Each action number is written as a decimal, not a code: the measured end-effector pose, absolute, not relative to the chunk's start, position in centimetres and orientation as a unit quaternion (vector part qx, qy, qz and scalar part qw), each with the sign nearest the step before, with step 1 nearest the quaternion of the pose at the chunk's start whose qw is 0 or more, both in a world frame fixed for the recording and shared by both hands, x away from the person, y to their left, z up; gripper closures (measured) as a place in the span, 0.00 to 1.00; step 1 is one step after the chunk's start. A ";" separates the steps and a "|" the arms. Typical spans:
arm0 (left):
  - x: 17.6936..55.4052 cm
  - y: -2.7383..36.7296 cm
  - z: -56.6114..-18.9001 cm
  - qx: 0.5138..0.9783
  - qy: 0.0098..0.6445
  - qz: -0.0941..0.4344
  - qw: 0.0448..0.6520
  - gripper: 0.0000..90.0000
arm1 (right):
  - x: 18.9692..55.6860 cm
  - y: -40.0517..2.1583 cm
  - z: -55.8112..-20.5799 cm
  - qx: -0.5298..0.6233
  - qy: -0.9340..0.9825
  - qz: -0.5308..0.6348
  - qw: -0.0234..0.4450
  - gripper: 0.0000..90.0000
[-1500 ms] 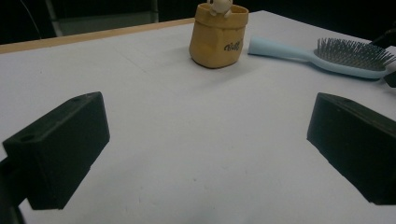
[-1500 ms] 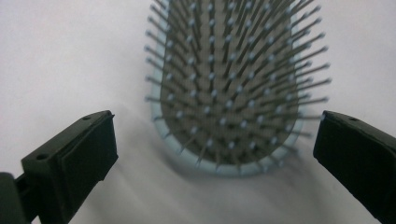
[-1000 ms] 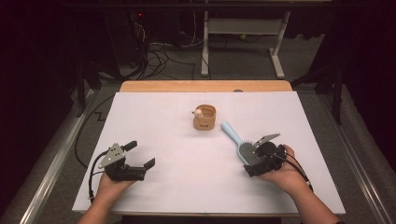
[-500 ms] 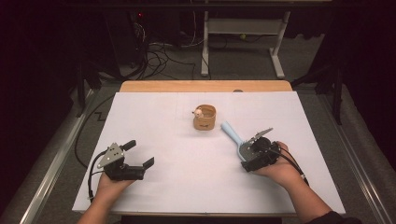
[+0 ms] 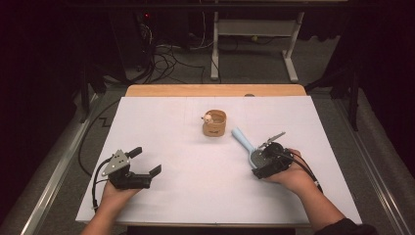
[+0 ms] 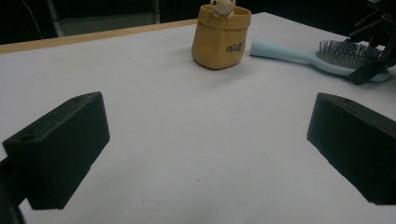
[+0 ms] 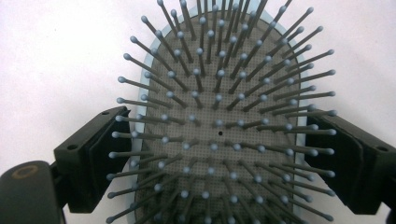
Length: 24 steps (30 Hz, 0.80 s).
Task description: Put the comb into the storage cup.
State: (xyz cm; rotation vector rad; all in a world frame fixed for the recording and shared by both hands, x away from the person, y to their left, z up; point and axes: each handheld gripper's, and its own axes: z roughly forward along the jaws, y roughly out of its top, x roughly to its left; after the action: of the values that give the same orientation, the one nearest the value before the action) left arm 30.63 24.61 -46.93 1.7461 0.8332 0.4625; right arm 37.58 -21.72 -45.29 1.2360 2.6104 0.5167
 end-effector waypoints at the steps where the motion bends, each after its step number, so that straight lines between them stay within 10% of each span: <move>1: 30.6 24.6 -46.9 0.736 0.351 0.195 0.545 0.00 | 37.6 -21.7 -45.3 0.419 0.885 0.175 0.103 0.12; 24: 30.5 24.6 -46.9 0.733 0.353 0.194 0.548 0.00 | 38.3 -21.3 -44.8 0.437 0.882 0.153 0.089 0.22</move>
State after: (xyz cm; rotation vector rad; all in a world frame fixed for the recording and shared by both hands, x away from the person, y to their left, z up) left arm 30.54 24.58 -46.90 1.7369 0.8362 0.4605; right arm 38.30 -21.35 -44.82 1.2988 2.6245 0.4559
